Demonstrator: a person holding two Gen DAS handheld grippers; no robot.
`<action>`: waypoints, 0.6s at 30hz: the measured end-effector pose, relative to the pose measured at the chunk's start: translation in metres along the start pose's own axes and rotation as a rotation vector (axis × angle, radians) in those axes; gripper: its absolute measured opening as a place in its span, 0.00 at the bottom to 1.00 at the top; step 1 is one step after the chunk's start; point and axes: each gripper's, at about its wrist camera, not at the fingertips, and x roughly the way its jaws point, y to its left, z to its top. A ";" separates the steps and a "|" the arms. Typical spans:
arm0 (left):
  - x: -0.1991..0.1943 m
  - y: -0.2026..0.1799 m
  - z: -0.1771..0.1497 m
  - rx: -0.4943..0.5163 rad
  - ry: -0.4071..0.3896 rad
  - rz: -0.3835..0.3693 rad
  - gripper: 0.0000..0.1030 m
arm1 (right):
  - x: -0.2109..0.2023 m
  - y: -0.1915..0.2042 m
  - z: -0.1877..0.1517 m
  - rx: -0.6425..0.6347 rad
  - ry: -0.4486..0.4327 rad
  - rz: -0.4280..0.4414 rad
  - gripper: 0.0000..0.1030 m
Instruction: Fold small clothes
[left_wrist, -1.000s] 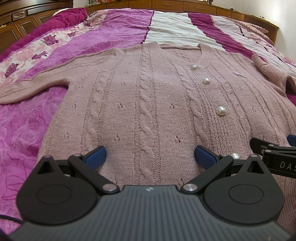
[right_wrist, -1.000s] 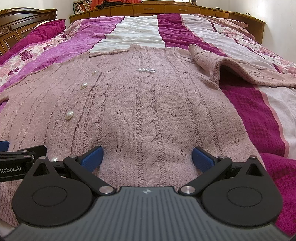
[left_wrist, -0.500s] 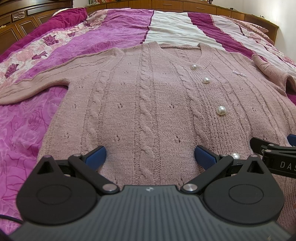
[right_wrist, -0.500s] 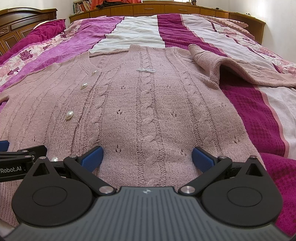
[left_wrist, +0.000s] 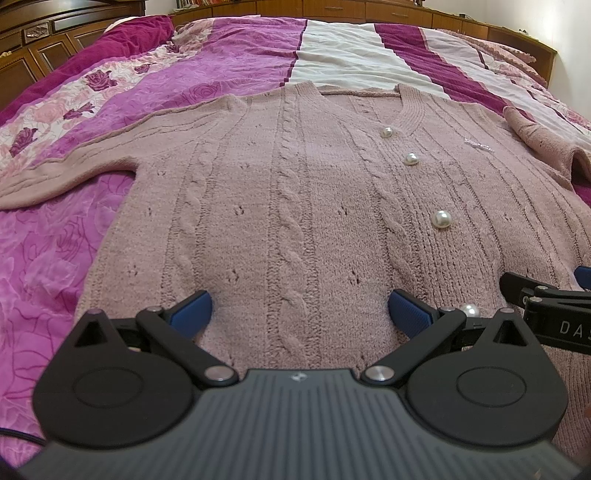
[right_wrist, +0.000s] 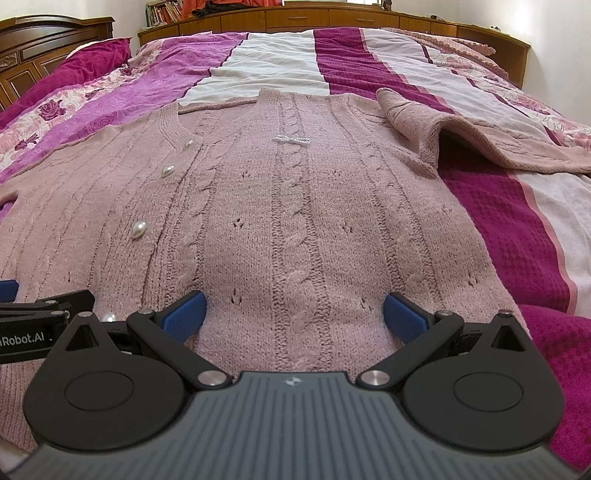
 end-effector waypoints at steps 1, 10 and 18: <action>0.001 0.001 0.000 -0.001 0.002 0.000 1.00 | 0.000 0.000 0.000 0.000 0.000 0.000 1.00; 0.006 0.000 0.007 -0.006 0.035 0.005 1.00 | 0.004 0.000 0.006 0.005 0.006 0.003 1.00; 0.006 -0.002 0.014 -0.005 0.079 0.007 1.00 | 0.004 0.001 0.009 0.004 0.031 0.005 1.00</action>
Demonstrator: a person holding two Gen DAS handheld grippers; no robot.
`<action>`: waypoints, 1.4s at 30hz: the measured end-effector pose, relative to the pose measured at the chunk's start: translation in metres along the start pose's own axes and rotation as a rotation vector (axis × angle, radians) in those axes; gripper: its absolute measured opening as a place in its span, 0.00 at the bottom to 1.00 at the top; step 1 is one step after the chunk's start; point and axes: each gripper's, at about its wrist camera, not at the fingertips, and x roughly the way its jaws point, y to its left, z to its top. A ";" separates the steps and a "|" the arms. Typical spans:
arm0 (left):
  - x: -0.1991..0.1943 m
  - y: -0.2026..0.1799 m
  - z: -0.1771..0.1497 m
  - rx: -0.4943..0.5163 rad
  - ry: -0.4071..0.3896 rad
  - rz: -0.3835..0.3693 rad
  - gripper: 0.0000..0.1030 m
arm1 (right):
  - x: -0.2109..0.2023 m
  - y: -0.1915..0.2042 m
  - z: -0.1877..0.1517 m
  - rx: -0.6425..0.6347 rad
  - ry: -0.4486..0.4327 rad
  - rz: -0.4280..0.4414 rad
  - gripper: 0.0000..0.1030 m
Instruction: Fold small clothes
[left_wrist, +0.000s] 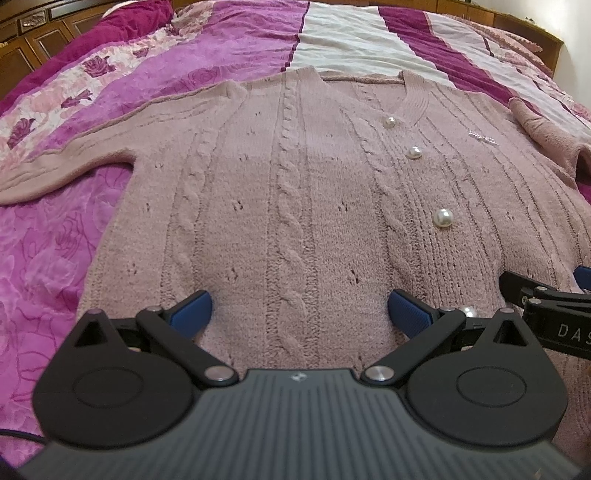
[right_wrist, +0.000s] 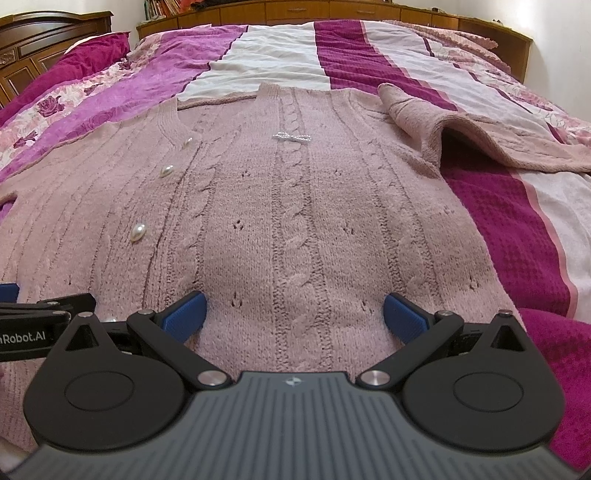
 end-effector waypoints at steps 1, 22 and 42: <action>0.000 0.001 0.002 -0.004 0.012 -0.002 1.00 | 0.000 0.000 0.001 0.001 0.004 0.002 1.00; -0.017 0.001 0.030 -0.022 0.063 -0.033 1.00 | -0.015 -0.027 0.023 0.101 0.006 0.178 1.00; -0.006 -0.008 0.045 -0.040 0.087 -0.012 1.00 | -0.017 -0.174 0.080 0.460 -0.102 0.293 1.00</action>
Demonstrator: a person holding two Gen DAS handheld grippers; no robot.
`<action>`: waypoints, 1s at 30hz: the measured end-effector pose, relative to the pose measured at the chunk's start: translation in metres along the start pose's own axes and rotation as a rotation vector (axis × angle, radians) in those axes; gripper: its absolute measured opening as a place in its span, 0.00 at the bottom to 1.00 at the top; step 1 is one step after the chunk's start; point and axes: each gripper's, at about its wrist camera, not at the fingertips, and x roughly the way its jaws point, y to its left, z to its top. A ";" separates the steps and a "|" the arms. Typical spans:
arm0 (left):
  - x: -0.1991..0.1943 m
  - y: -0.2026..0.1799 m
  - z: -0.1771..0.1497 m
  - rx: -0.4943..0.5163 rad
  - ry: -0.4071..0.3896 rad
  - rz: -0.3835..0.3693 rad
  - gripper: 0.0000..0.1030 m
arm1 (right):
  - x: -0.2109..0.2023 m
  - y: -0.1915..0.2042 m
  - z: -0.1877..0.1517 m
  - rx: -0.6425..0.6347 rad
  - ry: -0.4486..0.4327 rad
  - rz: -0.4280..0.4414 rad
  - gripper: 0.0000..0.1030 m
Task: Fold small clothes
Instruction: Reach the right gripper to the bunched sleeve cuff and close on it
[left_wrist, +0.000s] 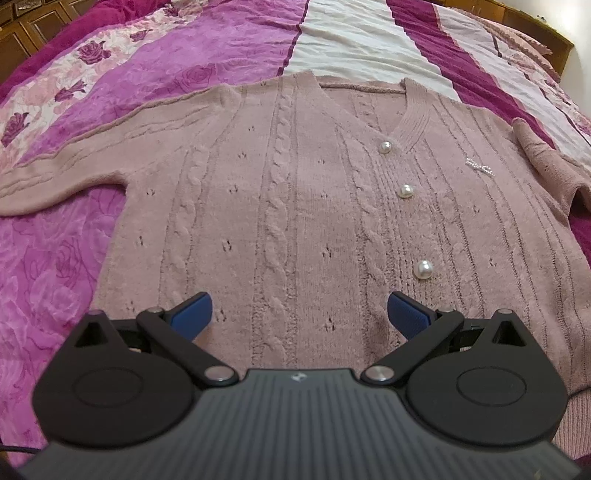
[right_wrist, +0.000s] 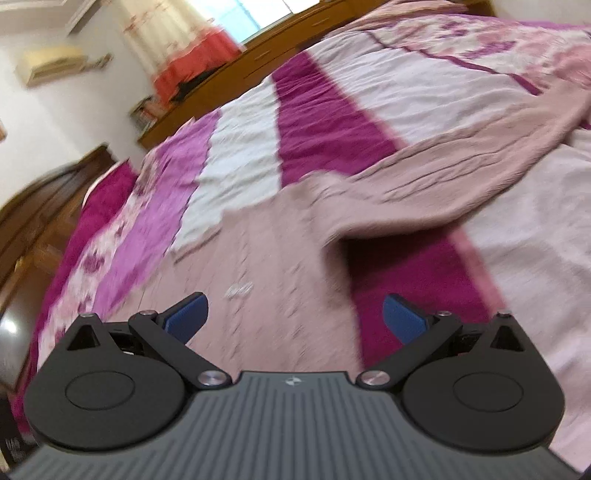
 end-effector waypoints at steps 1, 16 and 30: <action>0.001 0.000 -0.001 -0.001 0.005 0.002 1.00 | 0.002 -0.008 0.005 0.019 -0.001 0.000 1.00; 0.015 -0.003 -0.010 -0.014 0.044 0.040 1.00 | 0.017 -0.088 0.058 0.160 -0.135 -0.099 1.00; 0.021 -0.007 -0.010 -0.003 0.054 0.063 1.00 | 0.055 -0.131 0.083 0.213 -0.185 -0.161 1.00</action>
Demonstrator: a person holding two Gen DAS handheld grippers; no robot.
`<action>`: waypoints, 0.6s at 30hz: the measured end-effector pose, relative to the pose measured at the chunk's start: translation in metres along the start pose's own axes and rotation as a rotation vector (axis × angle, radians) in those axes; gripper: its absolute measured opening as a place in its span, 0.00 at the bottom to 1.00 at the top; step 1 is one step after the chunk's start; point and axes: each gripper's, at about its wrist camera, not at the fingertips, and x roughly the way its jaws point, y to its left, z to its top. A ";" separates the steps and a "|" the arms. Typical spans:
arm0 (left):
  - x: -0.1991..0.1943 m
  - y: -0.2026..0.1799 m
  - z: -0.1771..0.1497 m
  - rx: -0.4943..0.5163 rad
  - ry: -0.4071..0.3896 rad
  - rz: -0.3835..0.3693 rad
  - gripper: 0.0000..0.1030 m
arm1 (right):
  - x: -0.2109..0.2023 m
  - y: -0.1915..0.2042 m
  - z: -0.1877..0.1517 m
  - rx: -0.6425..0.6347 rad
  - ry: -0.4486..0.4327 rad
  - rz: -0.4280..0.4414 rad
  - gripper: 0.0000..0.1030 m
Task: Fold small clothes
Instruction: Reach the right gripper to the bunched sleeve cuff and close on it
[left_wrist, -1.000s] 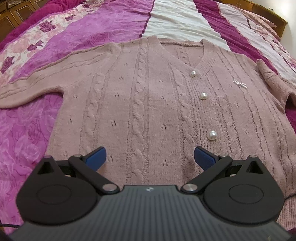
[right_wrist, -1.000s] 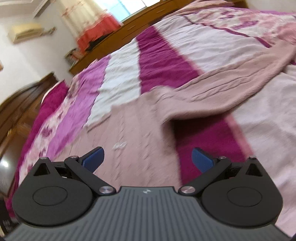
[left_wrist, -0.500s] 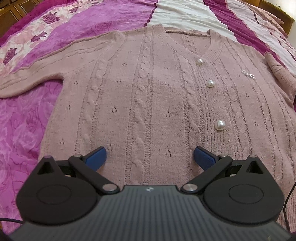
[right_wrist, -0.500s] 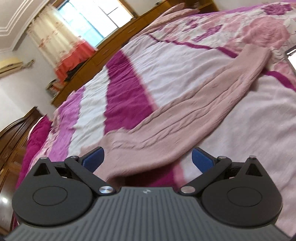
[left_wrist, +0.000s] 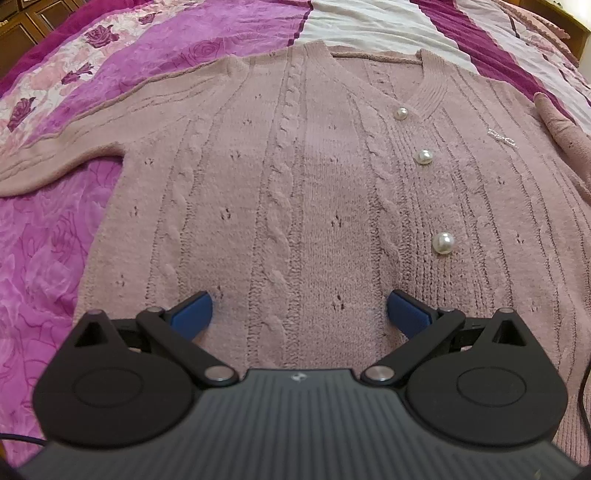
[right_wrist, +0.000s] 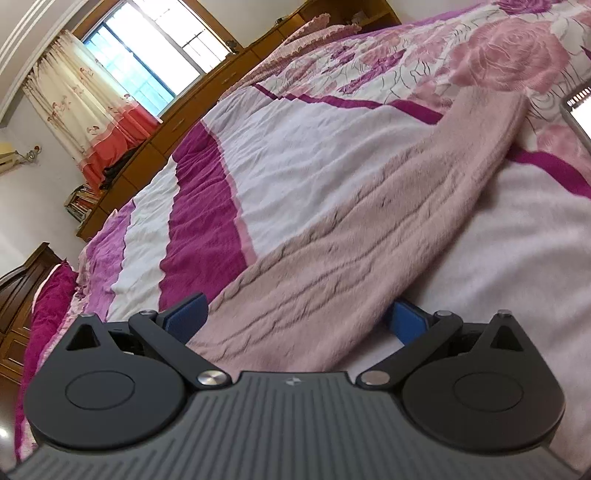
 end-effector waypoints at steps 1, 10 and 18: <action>0.000 0.000 0.000 0.001 0.000 0.002 1.00 | 0.004 -0.001 0.002 -0.003 -0.007 -0.005 1.00; 0.002 -0.002 0.000 0.006 0.004 0.014 1.00 | 0.016 -0.006 0.016 0.037 -0.043 0.003 0.90; 0.002 -0.002 -0.002 0.009 -0.002 0.012 1.00 | 0.014 -0.013 0.019 0.060 -0.039 -0.015 0.30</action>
